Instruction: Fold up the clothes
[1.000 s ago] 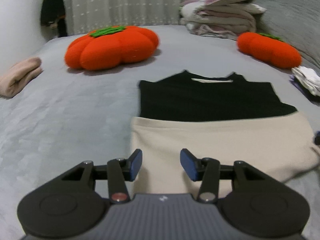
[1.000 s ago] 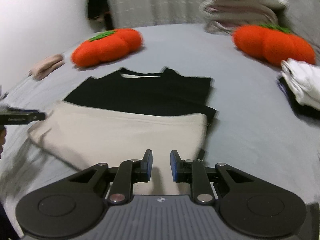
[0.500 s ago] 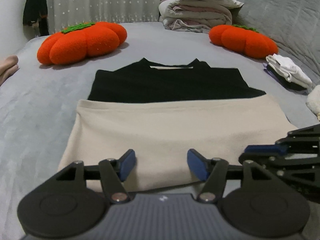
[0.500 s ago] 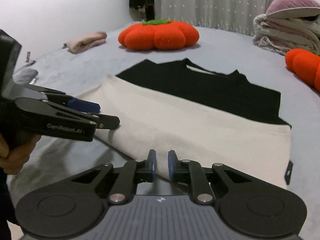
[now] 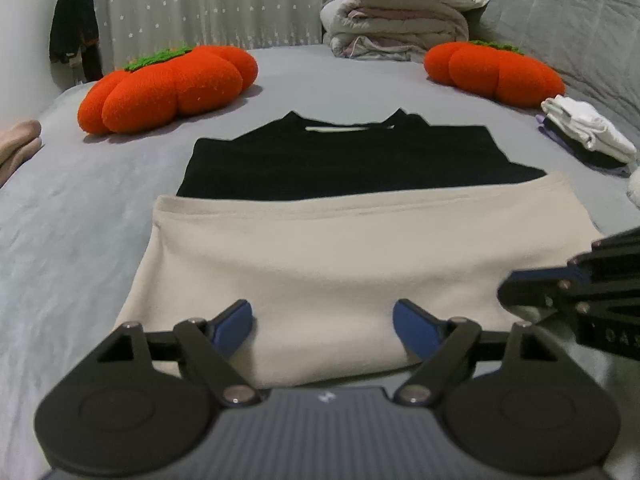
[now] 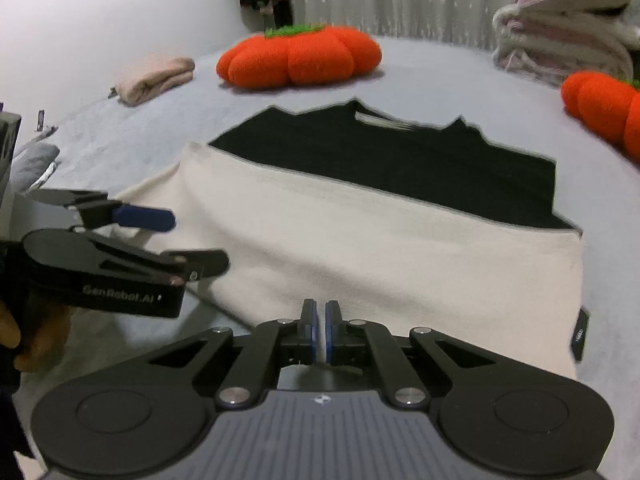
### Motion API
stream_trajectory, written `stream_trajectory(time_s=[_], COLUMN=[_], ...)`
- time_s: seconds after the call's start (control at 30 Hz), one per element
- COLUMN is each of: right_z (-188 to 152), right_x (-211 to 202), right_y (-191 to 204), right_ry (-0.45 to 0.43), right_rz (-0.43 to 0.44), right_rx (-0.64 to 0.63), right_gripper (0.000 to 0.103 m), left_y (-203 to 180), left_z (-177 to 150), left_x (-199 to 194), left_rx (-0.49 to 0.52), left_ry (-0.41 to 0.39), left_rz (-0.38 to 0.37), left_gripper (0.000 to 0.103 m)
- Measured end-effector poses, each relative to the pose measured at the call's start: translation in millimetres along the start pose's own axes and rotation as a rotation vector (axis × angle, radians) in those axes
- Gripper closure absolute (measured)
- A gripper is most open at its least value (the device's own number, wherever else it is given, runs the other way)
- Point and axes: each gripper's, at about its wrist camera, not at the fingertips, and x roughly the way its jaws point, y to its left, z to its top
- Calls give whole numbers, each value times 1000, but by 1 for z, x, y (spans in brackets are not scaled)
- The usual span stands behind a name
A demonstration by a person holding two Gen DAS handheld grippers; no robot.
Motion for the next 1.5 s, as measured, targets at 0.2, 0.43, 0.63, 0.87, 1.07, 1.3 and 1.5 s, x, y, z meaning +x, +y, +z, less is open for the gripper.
stream_trajectory(time_s=[0.2,0.43,0.63,0.87,1.07,1.3,1.5], right_z=[3,13,20,18,20,20,21], right_x=[12,20,30,28,17,35,35], right_y=[2,8,7,-8,-7,-4,-15], right_ry=[12,-17,-9,2,-65,-19,-37], right_rz=[-17,-11,-39,-87,-47,-64,-111], right_rx=[0,-19,2,45,41,34,57], right_gripper=[100,99,100,100,99,99,100], left_y=[-6,-6,8,23,19,8,8], left_z=[0,7,12,18,16,20,21], left_x=[6,10,17,24,18,27,33], left_rx=[14,-5,-25,-45,-18,-8,-21], left_ry=[7,-7,6,21,6,5,17], left_rz=[-3,5,23,41,12,14,24], left_gripper=[22,21,18,17,16,14,11])
